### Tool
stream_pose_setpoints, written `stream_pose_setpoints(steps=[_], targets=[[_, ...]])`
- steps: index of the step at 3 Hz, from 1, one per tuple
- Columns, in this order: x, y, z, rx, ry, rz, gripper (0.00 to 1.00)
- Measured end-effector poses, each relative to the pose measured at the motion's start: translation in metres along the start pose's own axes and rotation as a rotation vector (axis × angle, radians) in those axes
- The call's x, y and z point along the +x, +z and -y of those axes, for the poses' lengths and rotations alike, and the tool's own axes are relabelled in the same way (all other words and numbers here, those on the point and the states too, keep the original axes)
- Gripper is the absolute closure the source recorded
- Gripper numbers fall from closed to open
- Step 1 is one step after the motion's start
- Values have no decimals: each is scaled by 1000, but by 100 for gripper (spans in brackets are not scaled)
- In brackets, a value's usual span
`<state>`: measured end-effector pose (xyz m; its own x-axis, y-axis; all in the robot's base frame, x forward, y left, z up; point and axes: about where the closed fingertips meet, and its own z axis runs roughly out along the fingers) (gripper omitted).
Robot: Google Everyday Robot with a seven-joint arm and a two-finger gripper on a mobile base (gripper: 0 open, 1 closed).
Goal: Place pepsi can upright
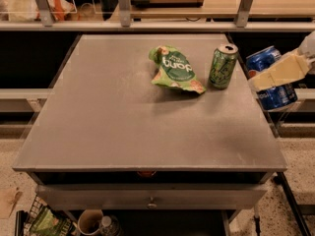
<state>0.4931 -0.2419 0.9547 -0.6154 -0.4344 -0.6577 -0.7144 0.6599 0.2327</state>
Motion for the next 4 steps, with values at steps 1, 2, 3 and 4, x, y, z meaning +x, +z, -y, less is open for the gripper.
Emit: stream_pose_setpoints(steps=[1, 2, 3, 4], targets=[[-1, 3, -2, -11, 10, 16, 100], [-6, 15, -11, -64, 39, 102, 100], [-7, 32, -25, -133, 51, 241, 100], [-6, 43, -37, -117, -10, 340, 100]])
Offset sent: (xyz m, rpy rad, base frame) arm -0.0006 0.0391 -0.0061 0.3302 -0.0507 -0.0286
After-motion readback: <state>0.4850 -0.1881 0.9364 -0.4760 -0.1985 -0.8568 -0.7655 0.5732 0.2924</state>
